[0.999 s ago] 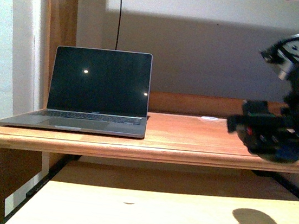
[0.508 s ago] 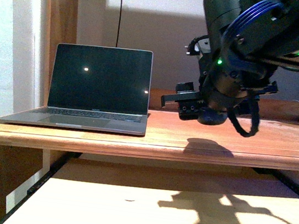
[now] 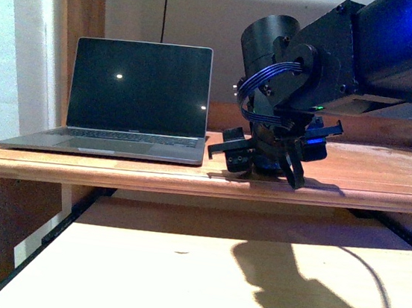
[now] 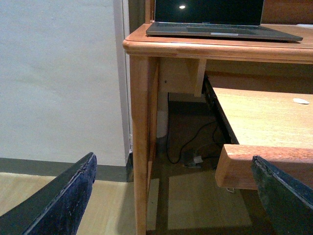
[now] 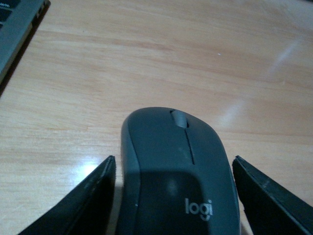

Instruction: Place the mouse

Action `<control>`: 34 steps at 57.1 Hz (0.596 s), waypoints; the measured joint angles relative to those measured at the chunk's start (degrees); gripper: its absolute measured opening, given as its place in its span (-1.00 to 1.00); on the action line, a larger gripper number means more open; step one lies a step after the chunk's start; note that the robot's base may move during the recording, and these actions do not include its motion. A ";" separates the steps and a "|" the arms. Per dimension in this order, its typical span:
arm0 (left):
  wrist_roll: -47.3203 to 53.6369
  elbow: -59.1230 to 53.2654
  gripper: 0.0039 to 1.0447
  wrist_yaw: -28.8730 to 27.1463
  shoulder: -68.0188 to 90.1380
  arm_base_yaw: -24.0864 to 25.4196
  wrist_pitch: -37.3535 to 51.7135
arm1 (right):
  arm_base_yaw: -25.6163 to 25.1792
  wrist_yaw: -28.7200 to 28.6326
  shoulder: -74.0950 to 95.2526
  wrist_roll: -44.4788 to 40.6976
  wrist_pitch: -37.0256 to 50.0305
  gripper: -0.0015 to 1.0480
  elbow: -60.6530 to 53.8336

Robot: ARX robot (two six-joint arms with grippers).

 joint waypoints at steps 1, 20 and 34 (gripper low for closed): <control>0.00 -0.02 0.86 -0.02 0.00 0.00 0.00 | 0.00 -0.20 -0.17 0.11 0.28 0.57 -0.26; 0.00 0.00 0.86 0.00 0.00 0.00 0.00 | -4.81 -7.74 -10.03 3.89 9.44 0.86 -10.97; 0.00 -0.02 0.86 0.00 0.00 0.00 0.00 | -14.67 -25.03 -31.06 3.93 18.53 0.86 -32.96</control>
